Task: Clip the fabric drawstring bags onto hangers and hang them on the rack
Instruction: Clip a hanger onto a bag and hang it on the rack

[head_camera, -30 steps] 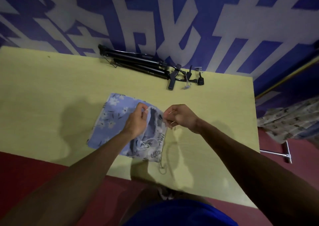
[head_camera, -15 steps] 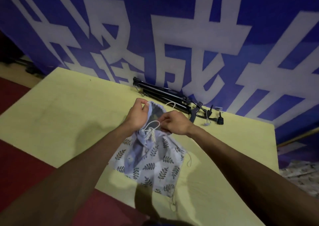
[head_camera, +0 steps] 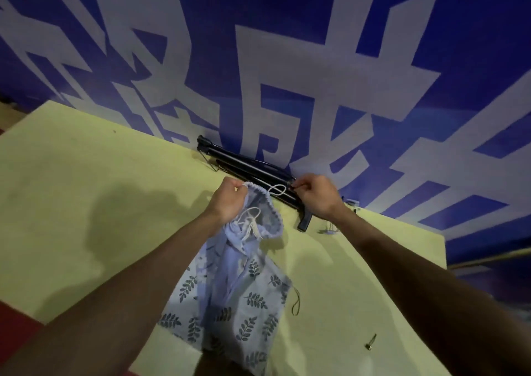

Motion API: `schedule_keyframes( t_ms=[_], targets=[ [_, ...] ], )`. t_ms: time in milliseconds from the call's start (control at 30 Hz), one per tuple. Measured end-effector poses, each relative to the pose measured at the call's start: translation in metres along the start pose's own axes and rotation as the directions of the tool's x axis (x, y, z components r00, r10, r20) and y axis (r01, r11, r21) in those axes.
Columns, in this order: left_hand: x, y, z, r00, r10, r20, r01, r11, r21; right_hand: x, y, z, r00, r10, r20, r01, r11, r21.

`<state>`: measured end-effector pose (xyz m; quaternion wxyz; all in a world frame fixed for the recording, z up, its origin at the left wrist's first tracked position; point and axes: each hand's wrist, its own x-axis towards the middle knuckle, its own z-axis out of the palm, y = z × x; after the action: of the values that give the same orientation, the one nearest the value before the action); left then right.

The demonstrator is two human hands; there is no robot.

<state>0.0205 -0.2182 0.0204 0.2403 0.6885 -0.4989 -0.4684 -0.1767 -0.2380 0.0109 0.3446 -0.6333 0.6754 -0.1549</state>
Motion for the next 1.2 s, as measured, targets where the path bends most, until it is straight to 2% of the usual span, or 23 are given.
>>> schedule_keyframes(
  t_ms=[167, 333, 500, 633, 767, 867, 1067, 1200],
  targets=[
    [0.032, -0.013, 0.005, 0.998, -0.033, 0.046, 0.034, 0.999, -0.031, 0.069, -0.006, 0.015, 0.995, -0.026, 0.097, 0.053, 0.953, -0.297],
    [0.05, -0.027, 0.002, 0.987, -0.097, 0.131, 0.102, 0.994, -0.033, 0.108, 0.001, 0.055, 0.976, -0.003, 0.216, 0.118, 0.848, -0.517],
    [0.057, -0.048, -0.007, 0.958, -0.172, 0.23, 0.185, 0.982, -0.038, 0.123, 0.007, 0.074, 0.981, -0.063, 0.184, 0.168, 0.755, -0.634],
    [0.049, -0.051, -0.01, 0.943, -0.143, 0.302, 0.18, 0.979, -0.098, 0.121, 0.002, 0.064, 0.986, -0.059, 0.156, 0.147, 0.755, -0.639],
    [0.035, -0.035, -0.008, 0.962, -0.114, 0.247, 0.146, 0.983, -0.115, 0.101, -0.001, 0.042, 0.993, -0.041, 0.106, 0.096, 0.805, -0.586],
    [0.022, -0.022, -0.002, 0.975, -0.107, 0.194, 0.13, 0.985, -0.11, 0.076, -0.001, 0.017, 0.988, -0.076, 0.135, 0.135, 0.85, -0.509],
    [-0.012, -0.017, 0.017, 0.974, -0.038, 0.225, 0.067, 0.99, -0.122, -0.006, 0.015, -0.04, 0.986, -0.126, 0.106, 0.143, 0.975, -0.173],
    [-0.028, -0.023, 0.025, 0.985, -0.067, 0.157, 0.097, 0.977, -0.191, -0.06, 0.041, -0.076, 0.983, -0.06, 0.172, 0.061, 0.998, -0.001]
  ],
)
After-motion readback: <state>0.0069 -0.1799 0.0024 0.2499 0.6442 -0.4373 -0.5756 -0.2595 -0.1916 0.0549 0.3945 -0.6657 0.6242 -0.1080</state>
